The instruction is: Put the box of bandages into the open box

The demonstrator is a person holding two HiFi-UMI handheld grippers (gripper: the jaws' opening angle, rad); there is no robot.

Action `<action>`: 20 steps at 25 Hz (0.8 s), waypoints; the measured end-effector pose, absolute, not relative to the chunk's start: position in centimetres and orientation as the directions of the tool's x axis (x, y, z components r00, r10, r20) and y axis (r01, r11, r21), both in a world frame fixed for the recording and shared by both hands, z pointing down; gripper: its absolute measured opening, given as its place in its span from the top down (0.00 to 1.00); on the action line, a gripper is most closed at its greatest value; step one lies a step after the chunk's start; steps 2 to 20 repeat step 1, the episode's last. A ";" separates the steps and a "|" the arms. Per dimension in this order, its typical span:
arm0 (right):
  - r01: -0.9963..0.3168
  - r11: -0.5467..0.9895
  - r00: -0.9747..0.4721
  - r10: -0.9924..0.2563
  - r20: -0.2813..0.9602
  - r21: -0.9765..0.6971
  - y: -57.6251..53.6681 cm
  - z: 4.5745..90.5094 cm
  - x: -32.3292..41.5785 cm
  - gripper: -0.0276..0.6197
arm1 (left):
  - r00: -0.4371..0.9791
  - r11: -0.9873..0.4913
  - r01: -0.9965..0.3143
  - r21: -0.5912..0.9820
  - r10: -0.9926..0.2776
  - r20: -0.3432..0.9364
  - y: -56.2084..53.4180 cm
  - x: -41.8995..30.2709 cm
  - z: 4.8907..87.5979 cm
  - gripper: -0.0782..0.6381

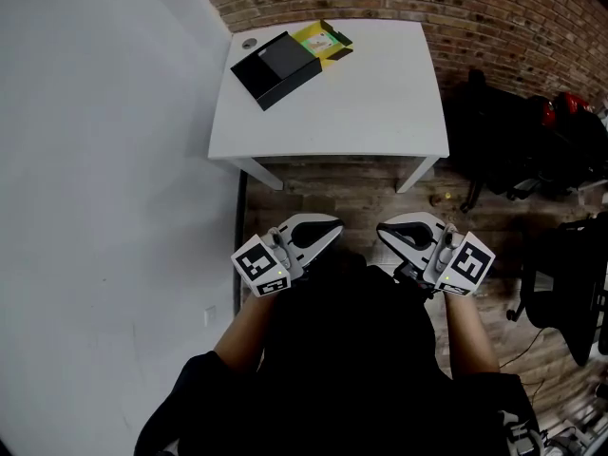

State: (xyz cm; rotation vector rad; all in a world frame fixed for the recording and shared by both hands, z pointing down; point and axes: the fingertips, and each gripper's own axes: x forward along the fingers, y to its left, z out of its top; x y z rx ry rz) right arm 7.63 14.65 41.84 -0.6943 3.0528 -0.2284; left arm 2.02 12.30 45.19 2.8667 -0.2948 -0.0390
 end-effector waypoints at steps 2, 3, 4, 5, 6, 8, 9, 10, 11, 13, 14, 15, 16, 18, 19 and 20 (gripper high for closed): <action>-0.430 0.892 -0.902 -0.430 0.029 -0.143 14.6 41.9 7.7 0.95 | 0.979 -0.946 -0.197 0.257 -0.204 -0.001 12.3 2.1 45.2 0.87; -0.430 0.892 -0.902 -0.430 0.029 -0.143 14.6 41.9 7.7 0.95 | 0.979 -0.946 -0.197 0.257 -0.204 -0.001 12.3 2.1 45.2 0.87; -0.430 0.892 -0.902 -0.430 0.029 -0.143 14.6 41.9 7.7 0.95 | 0.979 -0.946 -0.197 0.257 -0.204 -0.001 12.3 2.1 45.2 0.87; -0.430 0.892 -0.902 -0.430 0.029 -0.143 14.6 41.9 7.7 0.95 | 0.979 -0.946 -0.197 0.257 -0.204 -0.001 12.3 2.1 45.2 0.87; -0.430 0.892 -0.902 -0.430 0.029 -0.143 14.6 41.9 7.7 0.95 | 0.979 -0.946 -0.197 0.257 -0.204 -0.001 12.3 2.1 45.2 0.87; -0.430 0.892 -0.902 -0.430 0.029 -0.143 14.6 41.9 7.7 0.95 | 0.979 -0.946 -0.197 0.257 -0.204 -0.001 12.3 2.1 45.2 0.87; -0.430 0.892 -0.902 -0.430 0.029 -0.143 14.6 41.9 7.7 0.95 | 0.979 -0.946 -0.197 0.257 -0.204 -0.001 12.3 2.1 45.2 0.87; -0.430 0.892 -0.902 -0.430 0.029 -0.143 14.6 41.9 7.7 0.95 | 0.979 -0.946 -0.197 0.257 -0.204 -0.001 12.3 2.1 45.2 0.87; -0.430 0.892 -0.902 -0.430 0.029 -0.143 14.6 41.9 7.7 0.95 | 0.979 -0.946 -0.197 0.257 -0.204 -0.001 12.3 2.1 45.2 0.87; -0.430 0.892 -0.902 -0.430 0.029 -0.143 14.6 41.9 7.7 0.95 | 0.979 -0.946 -0.197 0.257 -0.204 -0.001 12.3 2.1 45.2 0.87; -0.430 0.892 -0.902 -0.430 0.029 -0.143 14.6 41.9 7.7 0.95 | 0.979 -0.946 -0.197 0.257 -0.204 -0.001 12.3 2.1 45.2 0.87; -0.430 0.892 -0.902 -0.430 0.029 -0.143 14.6 41.9 7.7 0.95 | 0.979 -0.946 -0.197 0.257 -0.204 -0.001 12.3 2.1 45.2 0.87; -0.430 0.892 -0.902 -0.430 0.029 -0.143 14.6 41.9 7.7 0.95 | 0.979 -0.946 -0.197 0.257 -0.204 -0.001 12.3 2.1 45.2 0.87; -0.430 0.892 -0.902 -0.430 0.029 -0.143 14.6 41.9 7.7 0.95 | 0.979 -0.946 -0.197 0.257 -0.204 -0.001 12.3 2.1 45.2 0.87; -0.430 0.892 -0.902 -0.430 0.029 -0.143 14.6 41.9 7.7 0.95 | 0.979 -0.946 -0.197 0.257 -0.204 -0.001 12.3 2.1 45.2 0.87; -0.430 0.892 -0.902 -0.430 0.029 -0.143 14.6 41.9 7.7 0.95 | 0.979 -0.946 -0.197 0.257 -0.204 -0.001 12.3 2.1 45.2 0.87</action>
